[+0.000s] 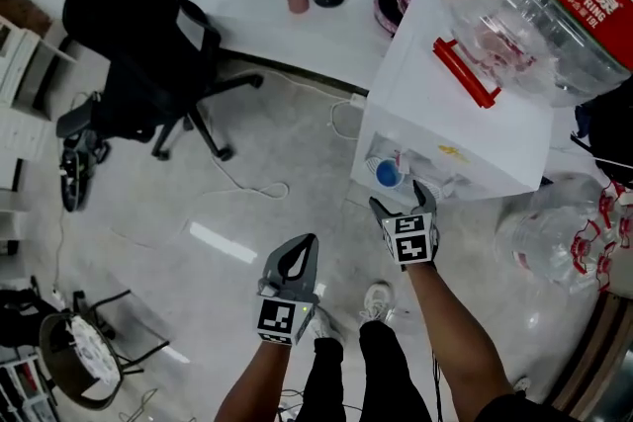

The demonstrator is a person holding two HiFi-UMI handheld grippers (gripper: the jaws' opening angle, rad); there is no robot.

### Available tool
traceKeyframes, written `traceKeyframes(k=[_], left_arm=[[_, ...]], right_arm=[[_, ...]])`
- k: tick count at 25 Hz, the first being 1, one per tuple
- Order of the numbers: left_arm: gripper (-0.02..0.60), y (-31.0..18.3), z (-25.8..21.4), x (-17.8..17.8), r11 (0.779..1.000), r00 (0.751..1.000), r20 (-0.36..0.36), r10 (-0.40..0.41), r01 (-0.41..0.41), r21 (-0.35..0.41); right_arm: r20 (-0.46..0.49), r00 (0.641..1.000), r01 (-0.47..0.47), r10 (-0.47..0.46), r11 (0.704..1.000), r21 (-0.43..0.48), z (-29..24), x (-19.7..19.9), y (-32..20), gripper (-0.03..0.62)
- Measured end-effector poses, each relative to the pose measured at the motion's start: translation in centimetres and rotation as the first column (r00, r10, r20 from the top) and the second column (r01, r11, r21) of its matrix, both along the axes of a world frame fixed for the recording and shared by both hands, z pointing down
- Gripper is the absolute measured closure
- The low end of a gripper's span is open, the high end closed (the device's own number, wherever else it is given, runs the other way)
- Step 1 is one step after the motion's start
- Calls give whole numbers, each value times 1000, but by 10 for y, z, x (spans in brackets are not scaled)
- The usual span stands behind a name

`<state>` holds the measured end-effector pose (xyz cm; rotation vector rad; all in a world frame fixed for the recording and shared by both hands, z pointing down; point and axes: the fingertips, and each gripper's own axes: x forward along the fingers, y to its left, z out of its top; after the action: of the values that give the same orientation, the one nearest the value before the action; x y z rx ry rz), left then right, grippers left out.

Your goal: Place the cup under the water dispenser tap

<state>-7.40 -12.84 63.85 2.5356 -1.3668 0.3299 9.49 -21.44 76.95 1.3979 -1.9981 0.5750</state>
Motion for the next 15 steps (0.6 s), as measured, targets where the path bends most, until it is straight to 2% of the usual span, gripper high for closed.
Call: traceKeyframes(k=[6,9,11,15], left_arm=[[565,13,-50,0,999,995,-87,-50,49,-9],[565,21,-77,2,999,993,-110,-42,40,-13],[565,21,-96,3,999,992,-126,-29,31,9],[565,33,-130,8,999,993,-118,-6,11,38]], right_arm=[[78,997,6,-14,995,96,-97,-21,52,214],[109,994,-26,9,987,161,-152,-24,74,306],[121,992,-47,21,976,215,-186,-25,81,365],[127,992,-57,21,957,286,-242,-28,99,493]])
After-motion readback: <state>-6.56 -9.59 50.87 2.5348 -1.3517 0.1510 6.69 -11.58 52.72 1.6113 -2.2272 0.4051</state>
